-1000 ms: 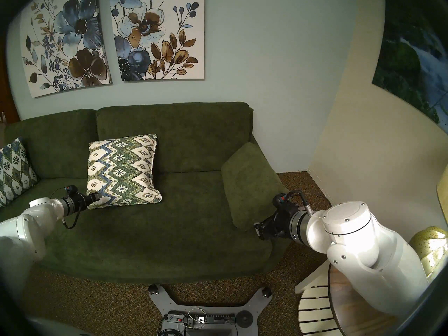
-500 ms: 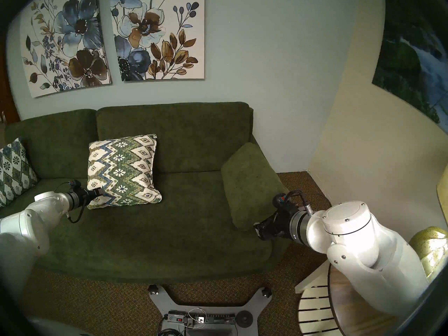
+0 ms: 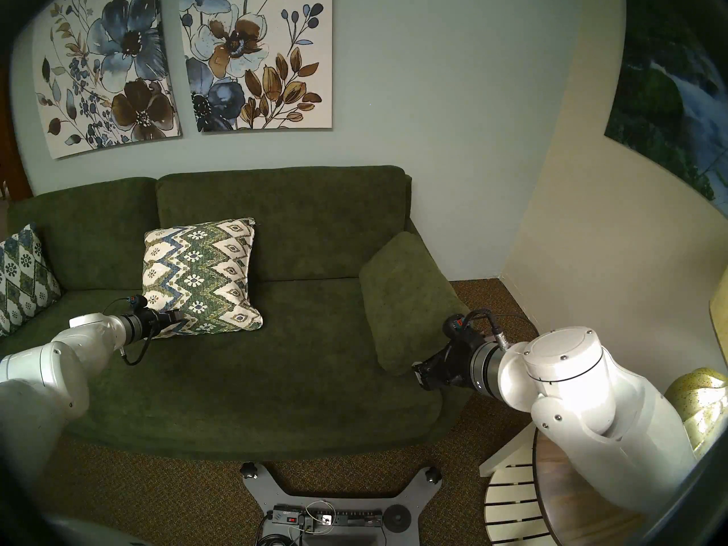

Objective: Fix throw pillow on sofa

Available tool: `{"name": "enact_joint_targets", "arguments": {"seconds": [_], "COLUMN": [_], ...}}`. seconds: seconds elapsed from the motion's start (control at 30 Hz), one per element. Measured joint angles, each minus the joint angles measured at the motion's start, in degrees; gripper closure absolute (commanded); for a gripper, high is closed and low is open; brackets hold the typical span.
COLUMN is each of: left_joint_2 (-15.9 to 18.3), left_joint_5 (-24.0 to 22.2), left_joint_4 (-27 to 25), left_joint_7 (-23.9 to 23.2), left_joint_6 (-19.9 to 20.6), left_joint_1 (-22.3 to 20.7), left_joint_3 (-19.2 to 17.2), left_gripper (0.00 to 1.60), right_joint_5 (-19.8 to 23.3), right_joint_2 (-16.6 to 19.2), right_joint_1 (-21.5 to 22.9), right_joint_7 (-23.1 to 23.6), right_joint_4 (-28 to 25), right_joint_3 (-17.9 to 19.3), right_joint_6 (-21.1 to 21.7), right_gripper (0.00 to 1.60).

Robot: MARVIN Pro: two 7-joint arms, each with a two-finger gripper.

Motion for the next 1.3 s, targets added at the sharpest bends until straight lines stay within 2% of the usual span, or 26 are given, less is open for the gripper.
{"name": "enact_joint_targets", "arguments": {"seconds": [0.23, 0.47, 0.9, 1.3], "left_joint_2": [-0.87, 0.02, 6.07, 7.63], "left_joint_5": [0.69, 1.23, 0.73, -1.09], "left_joint_4": [-0.12, -1.03, -4.85, -9.52], "left_joint_7": [-1.33, -7.29, -20.74, -32.14], "left_joint_6": [-0.19, -1.09, -4.31, -7.86], "left_joint_1": [-0.69, -1.55, -3.38, -2.79], "left_joint_3": [0.79, 1.72, 3.27, 5.3], "left_gripper": [0.0, 0.0, 0.0, 0.0], "right_joint_5": [0.0, 0.0, 0.0, 0.0], "right_joint_2": [0.01, 0.01, 0.01, 0.02], "right_joint_1": [0.0, 0.0, 0.0, 0.01], "right_joint_7": [0.0, -0.01, -0.01, -0.01], "right_joint_4": [0.01, 0.01, 0.01, 0.01], "right_joint_3": [-0.01, -0.01, -0.02, -0.03], "right_joint_6": [0.0, 0.0, 0.0, 0.0], "right_gripper": [0.0, 0.0, 0.0, 0.0]}}
